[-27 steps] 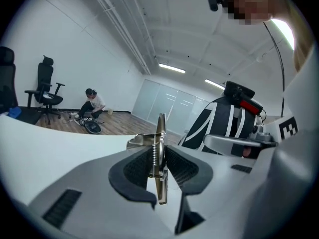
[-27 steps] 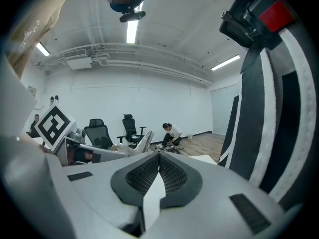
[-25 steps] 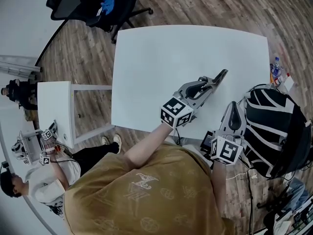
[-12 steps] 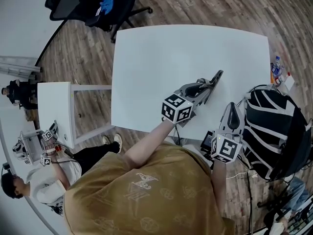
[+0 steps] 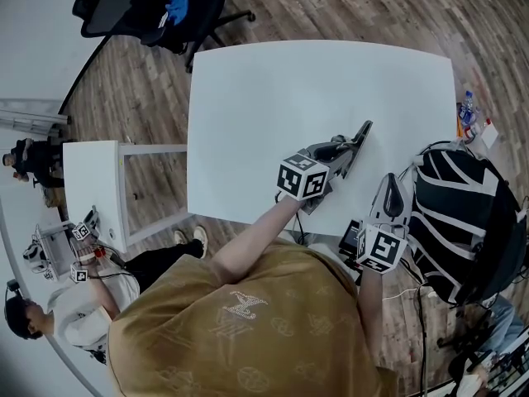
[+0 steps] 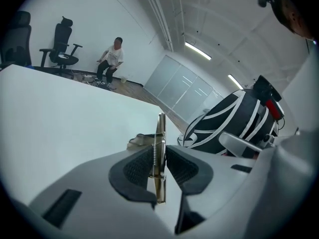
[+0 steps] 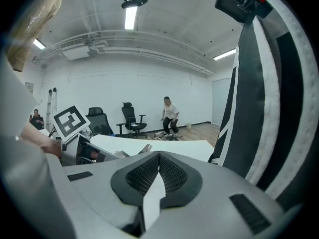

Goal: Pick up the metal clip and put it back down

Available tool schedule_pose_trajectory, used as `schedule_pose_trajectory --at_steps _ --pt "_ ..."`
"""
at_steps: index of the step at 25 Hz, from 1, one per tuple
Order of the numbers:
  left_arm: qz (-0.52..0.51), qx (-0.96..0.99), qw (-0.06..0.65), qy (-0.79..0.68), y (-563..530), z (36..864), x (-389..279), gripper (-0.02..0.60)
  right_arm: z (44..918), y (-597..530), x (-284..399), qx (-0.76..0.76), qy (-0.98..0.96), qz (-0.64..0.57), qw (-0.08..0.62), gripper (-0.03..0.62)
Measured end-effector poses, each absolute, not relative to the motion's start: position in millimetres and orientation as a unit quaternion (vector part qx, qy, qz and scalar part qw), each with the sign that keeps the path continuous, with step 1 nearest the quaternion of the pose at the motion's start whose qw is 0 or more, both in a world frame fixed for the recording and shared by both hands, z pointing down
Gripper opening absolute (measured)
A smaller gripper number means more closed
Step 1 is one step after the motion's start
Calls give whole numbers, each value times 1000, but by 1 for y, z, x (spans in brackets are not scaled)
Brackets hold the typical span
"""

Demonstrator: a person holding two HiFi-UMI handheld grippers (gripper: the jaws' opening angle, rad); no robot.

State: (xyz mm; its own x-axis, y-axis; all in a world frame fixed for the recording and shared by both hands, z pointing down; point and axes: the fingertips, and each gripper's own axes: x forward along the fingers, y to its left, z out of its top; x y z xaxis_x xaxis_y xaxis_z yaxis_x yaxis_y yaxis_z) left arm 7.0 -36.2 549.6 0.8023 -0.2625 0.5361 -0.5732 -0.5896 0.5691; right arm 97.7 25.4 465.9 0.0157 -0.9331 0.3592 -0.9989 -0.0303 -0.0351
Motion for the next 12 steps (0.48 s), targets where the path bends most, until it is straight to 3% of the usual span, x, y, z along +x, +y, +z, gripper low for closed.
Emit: schedule_pose_trajectory --at_steps 12 --pt "249 843 420 -227 -26 582 2 94 511 35 103 695 -677 193 146 6"
